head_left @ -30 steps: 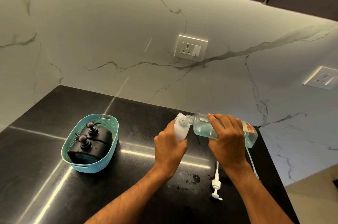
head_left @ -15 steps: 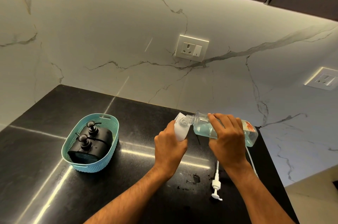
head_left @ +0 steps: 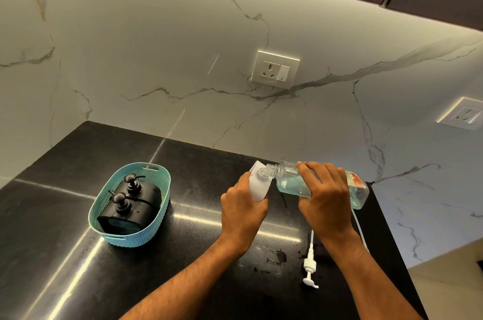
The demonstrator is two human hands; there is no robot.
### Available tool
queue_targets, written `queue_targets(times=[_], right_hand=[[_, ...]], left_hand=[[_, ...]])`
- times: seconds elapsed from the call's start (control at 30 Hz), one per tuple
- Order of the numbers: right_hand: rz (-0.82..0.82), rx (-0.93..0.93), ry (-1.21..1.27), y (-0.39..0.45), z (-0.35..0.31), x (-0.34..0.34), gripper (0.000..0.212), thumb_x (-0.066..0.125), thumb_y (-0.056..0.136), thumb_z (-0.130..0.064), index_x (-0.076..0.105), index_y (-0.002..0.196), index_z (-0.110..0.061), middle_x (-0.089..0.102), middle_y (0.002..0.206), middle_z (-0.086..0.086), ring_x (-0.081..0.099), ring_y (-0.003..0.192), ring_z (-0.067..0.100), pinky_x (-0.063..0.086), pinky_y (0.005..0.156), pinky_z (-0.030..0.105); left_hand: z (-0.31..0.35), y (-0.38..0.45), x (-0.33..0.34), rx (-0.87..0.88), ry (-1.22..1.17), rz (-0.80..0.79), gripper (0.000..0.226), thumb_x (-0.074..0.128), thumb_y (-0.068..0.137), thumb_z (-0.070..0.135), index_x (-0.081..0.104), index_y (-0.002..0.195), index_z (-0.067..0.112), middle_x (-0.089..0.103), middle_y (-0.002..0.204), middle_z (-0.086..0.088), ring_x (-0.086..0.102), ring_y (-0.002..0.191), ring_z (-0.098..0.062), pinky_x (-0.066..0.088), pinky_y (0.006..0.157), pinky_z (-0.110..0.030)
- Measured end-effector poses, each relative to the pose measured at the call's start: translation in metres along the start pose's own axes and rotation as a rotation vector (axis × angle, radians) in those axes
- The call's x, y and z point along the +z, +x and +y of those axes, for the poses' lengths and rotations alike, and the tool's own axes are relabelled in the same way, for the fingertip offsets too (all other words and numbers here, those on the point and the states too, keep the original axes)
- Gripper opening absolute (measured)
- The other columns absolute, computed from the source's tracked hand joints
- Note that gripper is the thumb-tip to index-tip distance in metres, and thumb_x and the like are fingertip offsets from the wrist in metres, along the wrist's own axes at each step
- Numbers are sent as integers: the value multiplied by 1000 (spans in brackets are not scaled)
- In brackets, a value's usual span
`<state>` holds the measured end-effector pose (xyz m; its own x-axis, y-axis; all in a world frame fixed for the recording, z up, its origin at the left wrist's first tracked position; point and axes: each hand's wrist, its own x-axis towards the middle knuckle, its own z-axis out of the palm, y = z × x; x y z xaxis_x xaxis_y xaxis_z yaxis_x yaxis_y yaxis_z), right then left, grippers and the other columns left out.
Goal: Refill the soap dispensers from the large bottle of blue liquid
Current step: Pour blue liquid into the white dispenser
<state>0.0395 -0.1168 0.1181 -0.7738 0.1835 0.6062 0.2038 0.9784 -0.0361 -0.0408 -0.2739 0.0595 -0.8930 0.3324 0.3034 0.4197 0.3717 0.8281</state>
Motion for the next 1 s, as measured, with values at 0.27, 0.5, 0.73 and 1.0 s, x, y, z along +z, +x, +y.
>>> queue_targets(times=[0.27, 0.5, 0.73, 1.0], right_hand=[[-4, -7, -3, 1, -1, 0, 68, 94, 52, 2, 73, 116, 0, 73, 109, 19, 69, 98, 39, 55, 83, 46], [2, -20, -5, 2, 0, 0, 69, 93, 50, 3, 73, 116, 0, 73, 108, 19, 69, 97, 38, 55, 82, 45], [-3, -23, -10, 3, 1, 1, 69, 94, 51, 1, 73, 116, 0, 73, 109, 18, 68, 98, 37, 54, 83, 44], [-6, -25, -14, 2, 1, 1, 70, 96, 50, -1, 73, 116, -1, 73, 109, 18, 68, 98, 38, 55, 83, 44]], left_hand=[[0, 0, -1, -9, -1, -8, 61, 84, 83, 29, 58, 137, 16, 71, 125, -3, 73, 99, -18, 40, 72, 4], [-1, 0, -1, 0, 5, -11, 60, 82, 84, 30, 58, 137, 16, 71, 124, -2, 73, 99, -16, 45, 73, 0], [0, 0, -1, -9, 11, -15, 60, 83, 84, 31, 58, 137, 16, 71, 124, -2, 73, 98, -16, 45, 74, -1], [0, 0, 0, -4, 12, -10, 61, 82, 84, 31, 58, 138, 16, 70, 126, -2, 73, 100, -17, 53, 78, -9]])
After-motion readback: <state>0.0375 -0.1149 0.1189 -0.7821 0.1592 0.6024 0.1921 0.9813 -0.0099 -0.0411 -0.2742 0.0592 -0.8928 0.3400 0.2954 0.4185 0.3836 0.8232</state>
